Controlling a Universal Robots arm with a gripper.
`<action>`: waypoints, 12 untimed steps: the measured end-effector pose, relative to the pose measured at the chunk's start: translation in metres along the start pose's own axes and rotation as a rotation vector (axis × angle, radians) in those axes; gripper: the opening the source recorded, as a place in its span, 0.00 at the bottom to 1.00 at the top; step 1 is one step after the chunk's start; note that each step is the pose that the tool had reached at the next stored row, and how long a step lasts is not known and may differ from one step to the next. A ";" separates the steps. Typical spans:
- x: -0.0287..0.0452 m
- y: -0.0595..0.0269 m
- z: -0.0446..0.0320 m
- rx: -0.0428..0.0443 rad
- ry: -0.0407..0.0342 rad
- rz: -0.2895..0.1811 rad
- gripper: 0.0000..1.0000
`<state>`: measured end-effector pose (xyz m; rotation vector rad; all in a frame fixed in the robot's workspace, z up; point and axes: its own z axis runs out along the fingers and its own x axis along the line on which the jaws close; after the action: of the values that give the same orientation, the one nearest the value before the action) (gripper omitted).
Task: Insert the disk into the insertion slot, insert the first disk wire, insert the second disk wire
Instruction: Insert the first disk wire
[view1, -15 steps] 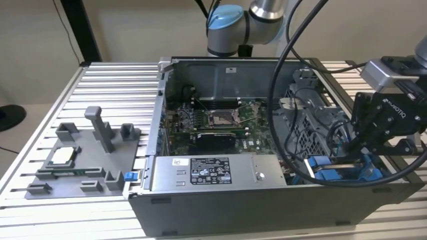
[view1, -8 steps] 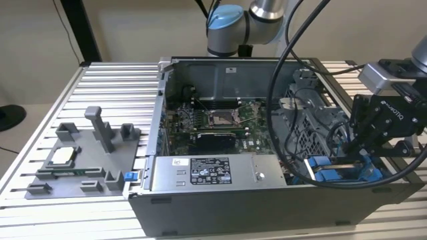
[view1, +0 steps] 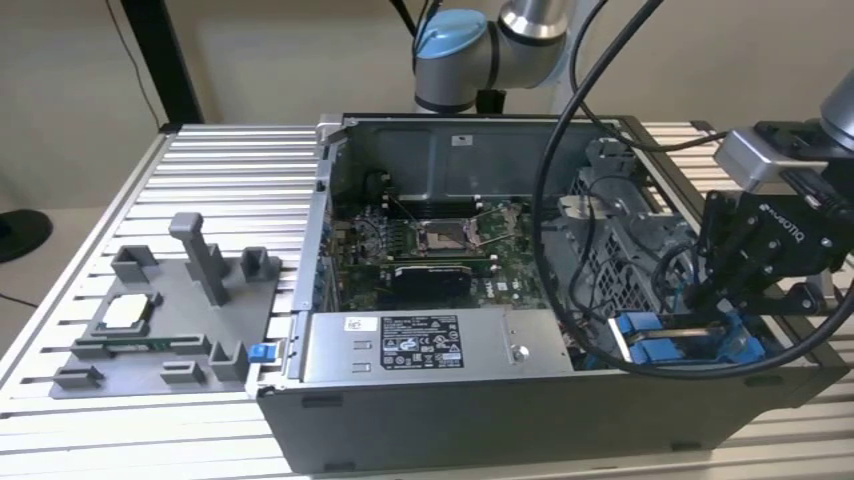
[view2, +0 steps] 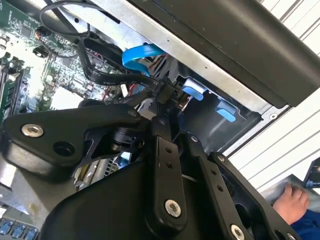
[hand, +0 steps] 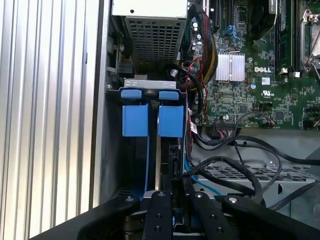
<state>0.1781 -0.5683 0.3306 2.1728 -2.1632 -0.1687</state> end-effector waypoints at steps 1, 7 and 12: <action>0.0000 0.0000 0.0002 0.0000 -0.0002 0.000 1.00; 0.0000 0.0000 -0.0004 0.0000 0.0011 -0.001 1.00; 0.0000 0.0000 -0.0009 0.0000 0.0012 -0.002 1.00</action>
<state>0.1782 -0.5684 0.3315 2.1742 -2.1608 -0.1675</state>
